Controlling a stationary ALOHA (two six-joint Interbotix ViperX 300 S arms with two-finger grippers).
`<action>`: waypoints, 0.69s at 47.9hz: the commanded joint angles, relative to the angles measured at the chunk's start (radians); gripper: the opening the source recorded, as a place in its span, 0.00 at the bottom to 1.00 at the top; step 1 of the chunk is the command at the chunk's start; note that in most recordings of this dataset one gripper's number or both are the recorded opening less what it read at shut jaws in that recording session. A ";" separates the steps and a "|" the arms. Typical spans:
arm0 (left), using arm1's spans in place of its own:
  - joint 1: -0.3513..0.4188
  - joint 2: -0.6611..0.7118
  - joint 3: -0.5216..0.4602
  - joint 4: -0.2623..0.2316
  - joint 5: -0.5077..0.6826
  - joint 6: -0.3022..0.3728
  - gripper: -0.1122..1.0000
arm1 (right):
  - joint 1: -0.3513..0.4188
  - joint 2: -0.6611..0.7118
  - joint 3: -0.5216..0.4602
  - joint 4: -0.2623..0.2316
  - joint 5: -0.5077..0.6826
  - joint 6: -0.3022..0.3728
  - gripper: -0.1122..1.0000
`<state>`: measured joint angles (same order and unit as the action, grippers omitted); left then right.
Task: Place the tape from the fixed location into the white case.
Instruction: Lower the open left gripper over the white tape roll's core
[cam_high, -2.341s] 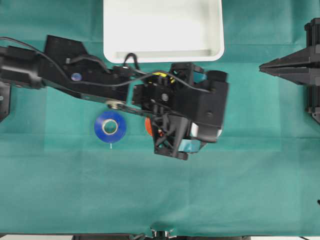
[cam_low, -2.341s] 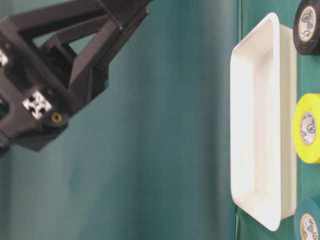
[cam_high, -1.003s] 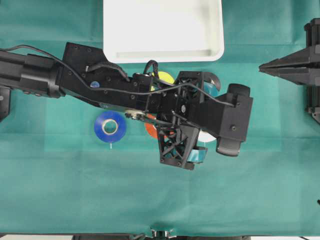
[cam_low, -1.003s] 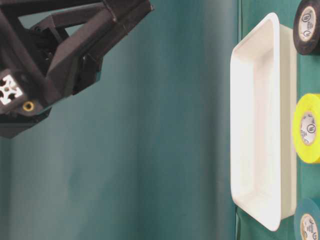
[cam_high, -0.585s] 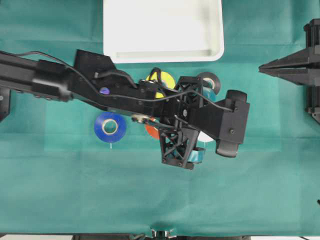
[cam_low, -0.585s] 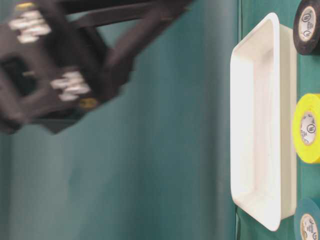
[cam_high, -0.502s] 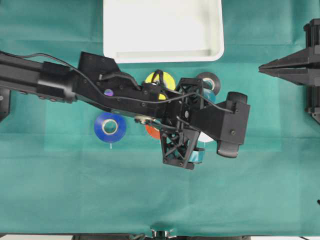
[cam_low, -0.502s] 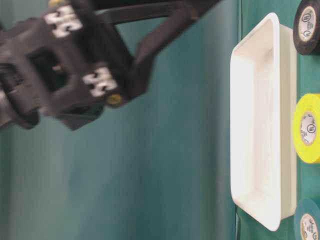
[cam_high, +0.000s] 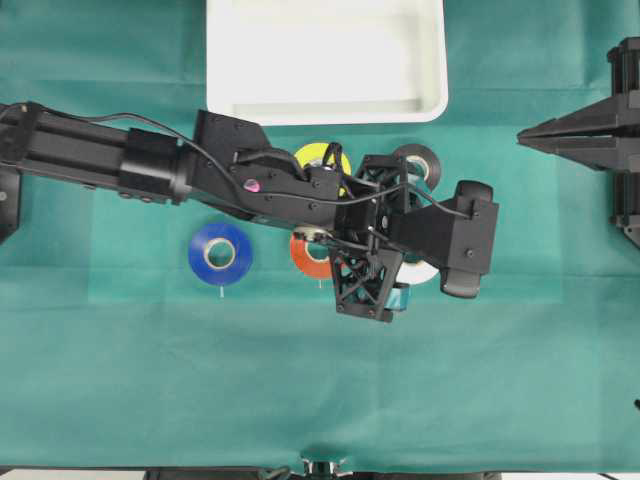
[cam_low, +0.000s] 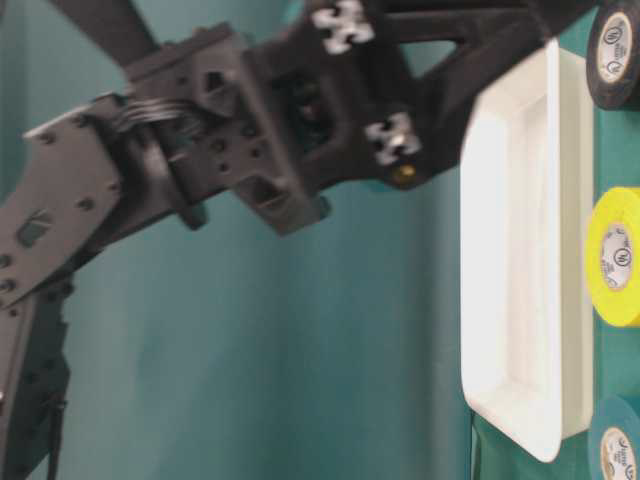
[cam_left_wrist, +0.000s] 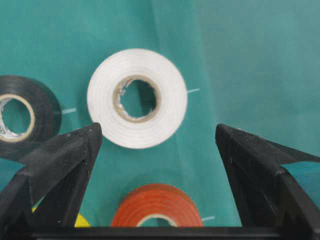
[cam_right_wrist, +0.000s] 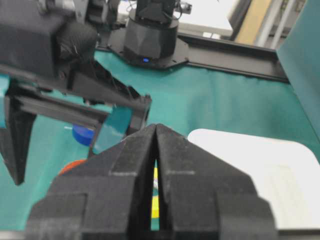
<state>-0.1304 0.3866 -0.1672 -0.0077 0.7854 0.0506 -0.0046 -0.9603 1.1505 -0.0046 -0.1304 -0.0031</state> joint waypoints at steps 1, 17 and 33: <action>-0.003 -0.017 -0.011 0.002 -0.018 -0.002 0.99 | -0.002 0.006 -0.029 -0.002 0.000 -0.002 0.10; -0.003 0.028 -0.003 0.003 -0.055 -0.002 0.99 | -0.002 0.006 -0.029 0.000 0.002 -0.003 0.10; -0.003 0.107 -0.002 0.002 -0.100 -0.002 0.99 | -0.003 0.006 -0.029 -0.002 0.002 -0.003 0.10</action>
<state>-0.1319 0.5062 -0.1565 -0.0061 0.7026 0.0506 -0.0061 -0.9603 1.1505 -0.0046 -0.1258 -0.0046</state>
